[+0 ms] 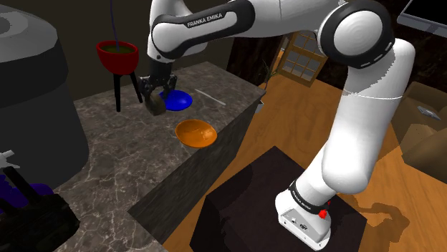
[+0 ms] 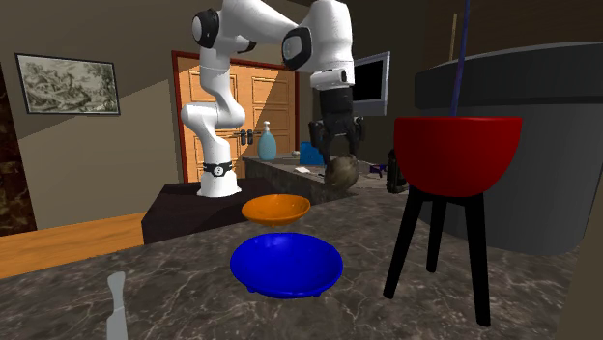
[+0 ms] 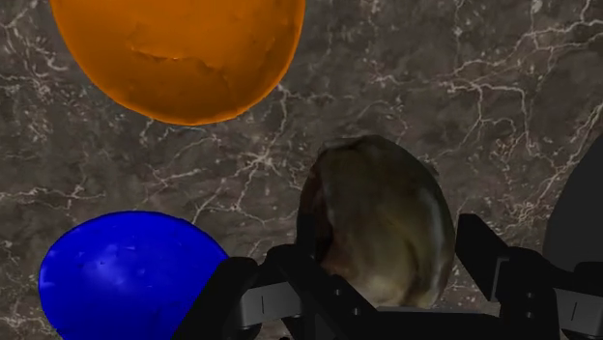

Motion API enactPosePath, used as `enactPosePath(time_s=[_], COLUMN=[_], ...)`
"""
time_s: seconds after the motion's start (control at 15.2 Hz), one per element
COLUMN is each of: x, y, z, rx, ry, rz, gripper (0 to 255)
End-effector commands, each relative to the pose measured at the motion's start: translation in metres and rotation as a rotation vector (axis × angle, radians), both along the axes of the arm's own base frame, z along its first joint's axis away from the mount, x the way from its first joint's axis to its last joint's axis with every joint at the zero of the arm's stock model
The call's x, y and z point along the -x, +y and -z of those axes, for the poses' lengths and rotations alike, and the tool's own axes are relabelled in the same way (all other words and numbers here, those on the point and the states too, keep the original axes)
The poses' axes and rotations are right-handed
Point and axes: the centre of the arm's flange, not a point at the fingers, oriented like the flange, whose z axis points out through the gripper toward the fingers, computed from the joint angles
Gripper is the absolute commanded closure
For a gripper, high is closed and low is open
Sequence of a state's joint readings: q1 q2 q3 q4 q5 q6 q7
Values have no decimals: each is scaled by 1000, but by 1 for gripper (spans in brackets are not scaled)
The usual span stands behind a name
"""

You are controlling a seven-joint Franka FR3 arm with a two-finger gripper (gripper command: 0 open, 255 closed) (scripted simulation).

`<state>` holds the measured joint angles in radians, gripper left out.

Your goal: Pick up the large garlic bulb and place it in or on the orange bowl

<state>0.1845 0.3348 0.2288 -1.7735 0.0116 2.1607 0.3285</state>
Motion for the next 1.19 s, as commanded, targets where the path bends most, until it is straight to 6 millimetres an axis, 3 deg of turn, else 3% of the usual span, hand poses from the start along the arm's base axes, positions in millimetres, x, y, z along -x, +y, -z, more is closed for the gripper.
enactPosePath(time_s=[0.0, 0.86, 0.92, 1.12], x=[-1, 124, 141, 141], y=[1, -114, -129, -129], z=[-6, -32, -35, -19], rx=[0, 0, 0, 0], ry=[0, 0, 0, 0], rz=[0, 0, 0, 0], gripper=[255, 255, 255, 255])
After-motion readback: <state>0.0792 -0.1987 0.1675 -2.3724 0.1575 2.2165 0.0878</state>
